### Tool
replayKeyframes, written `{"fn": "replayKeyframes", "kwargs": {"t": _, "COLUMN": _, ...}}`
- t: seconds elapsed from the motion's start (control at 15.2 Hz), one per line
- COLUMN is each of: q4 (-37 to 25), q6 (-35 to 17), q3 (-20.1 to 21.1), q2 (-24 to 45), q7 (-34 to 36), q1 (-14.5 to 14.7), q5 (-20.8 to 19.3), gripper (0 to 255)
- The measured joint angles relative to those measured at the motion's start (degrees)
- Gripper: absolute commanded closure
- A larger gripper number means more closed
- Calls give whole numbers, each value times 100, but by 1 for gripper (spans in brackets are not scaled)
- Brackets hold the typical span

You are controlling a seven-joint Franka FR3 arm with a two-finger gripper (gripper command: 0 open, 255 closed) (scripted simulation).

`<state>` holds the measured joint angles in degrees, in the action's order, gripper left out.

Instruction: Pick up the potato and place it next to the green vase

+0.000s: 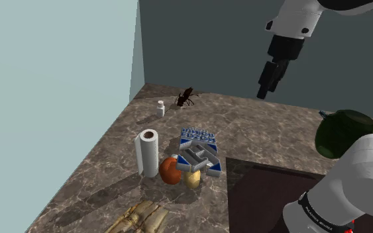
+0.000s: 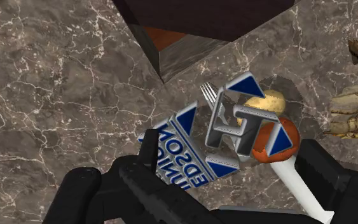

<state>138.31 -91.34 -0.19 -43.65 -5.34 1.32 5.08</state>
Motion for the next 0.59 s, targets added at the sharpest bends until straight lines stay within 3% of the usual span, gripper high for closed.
{"fn": "replayKeyframes", "kwargs": {"t": 0.2, "q4": 193, "q6": -143, "q3": 180, "q2": -64, "q7": 260, "q1": -9, "q5": 51, "gripper": 0}}
{"fn": "replayKeyframes", "kwargs": {"t": 0.59, "q4": 787, "q6": -954, "q3": 1208, "q2": 112, "q7": 1683, "q1": 35, "q5": 414, "gripper": 0}}
